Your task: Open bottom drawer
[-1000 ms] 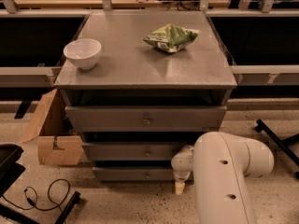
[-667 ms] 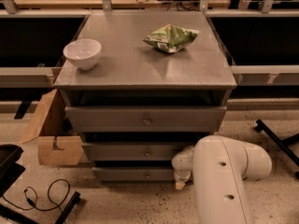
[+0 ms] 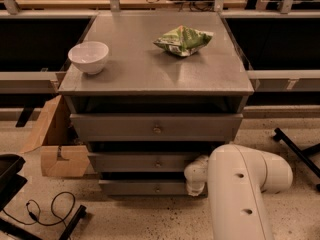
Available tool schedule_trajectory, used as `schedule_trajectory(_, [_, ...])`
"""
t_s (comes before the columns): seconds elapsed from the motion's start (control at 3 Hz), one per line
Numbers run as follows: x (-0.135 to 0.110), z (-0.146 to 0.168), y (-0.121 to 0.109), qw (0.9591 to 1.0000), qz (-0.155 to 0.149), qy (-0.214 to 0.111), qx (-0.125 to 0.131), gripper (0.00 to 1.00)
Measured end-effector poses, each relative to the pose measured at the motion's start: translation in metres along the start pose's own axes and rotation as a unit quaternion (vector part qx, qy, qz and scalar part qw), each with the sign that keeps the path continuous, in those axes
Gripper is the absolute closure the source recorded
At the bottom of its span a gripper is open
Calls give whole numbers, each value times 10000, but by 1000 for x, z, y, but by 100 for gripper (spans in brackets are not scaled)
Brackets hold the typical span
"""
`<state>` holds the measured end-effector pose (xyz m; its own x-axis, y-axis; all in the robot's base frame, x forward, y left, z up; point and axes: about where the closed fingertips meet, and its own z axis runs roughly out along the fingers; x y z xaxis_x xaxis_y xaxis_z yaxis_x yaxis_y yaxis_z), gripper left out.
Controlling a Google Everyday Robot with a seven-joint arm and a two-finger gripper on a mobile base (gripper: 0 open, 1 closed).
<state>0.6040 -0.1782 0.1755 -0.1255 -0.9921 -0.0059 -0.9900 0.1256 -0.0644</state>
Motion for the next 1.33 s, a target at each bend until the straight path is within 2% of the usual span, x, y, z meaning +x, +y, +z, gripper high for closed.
schedule_trajectory(0.33, [0, -4, -1, 10000, 0, 0, 0, 100])
schedule_trajectory(1.33, [-1, -15, -6, 10000, 7, 1, 2, 100])
